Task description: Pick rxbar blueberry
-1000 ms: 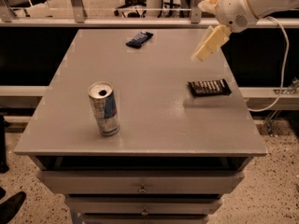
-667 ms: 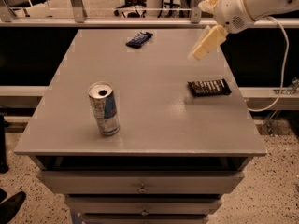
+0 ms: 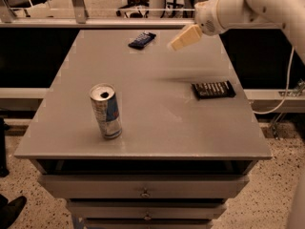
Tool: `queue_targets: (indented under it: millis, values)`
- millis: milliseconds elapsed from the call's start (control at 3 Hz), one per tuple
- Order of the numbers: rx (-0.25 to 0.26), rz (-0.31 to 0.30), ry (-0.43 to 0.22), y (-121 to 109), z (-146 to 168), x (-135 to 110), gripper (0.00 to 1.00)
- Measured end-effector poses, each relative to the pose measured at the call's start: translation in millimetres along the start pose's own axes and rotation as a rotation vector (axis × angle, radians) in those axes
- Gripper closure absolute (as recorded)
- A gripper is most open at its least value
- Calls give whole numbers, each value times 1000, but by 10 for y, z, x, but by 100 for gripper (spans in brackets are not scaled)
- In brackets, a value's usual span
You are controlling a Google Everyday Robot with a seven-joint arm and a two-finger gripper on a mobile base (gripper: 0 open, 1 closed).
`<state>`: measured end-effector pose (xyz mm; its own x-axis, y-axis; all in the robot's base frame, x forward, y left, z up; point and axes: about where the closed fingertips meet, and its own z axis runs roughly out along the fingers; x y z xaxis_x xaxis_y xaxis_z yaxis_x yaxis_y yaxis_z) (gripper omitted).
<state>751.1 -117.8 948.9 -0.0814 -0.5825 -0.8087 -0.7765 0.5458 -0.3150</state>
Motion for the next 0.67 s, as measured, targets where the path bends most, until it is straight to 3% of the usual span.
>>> queue_targets:
  millis: [333,667]
  values:
    - [70,83,-50,-244,434,-46,0]
    - [92,147,-72,-374,865,-38,0]
